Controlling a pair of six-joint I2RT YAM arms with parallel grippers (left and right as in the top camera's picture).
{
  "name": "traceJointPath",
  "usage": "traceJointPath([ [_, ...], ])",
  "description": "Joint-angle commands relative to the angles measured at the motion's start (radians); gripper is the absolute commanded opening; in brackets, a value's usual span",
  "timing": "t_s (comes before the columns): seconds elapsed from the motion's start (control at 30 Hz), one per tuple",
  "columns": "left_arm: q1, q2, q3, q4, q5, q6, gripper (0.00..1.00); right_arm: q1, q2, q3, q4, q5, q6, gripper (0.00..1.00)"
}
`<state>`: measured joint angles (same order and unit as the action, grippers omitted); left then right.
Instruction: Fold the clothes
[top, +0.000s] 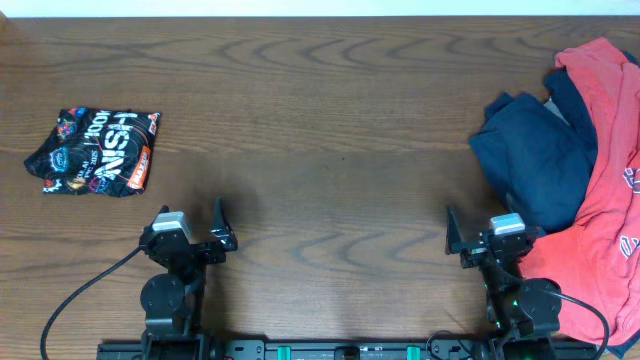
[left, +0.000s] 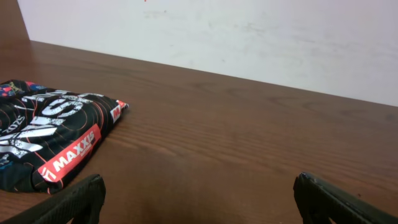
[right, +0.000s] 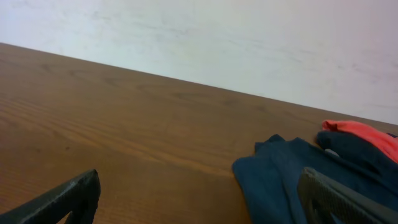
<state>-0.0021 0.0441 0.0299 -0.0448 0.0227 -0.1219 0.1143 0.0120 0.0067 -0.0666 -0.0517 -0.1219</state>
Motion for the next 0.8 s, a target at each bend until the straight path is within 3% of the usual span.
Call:
traceJointPath([
  [0.0,-0.004,0.000,-0.026,-0.024,-0.009,0.021,0.98,-0.005,-0.003,-0.001,-0.004,-0.001,-0.014,0.99],
  [0.77,-0.004,0.001,-0.026,-0.025,-0.009,0.020,0.98,-0.005,-0.001,-0.001,-0.004,-0.005,0.001,0.99],
])
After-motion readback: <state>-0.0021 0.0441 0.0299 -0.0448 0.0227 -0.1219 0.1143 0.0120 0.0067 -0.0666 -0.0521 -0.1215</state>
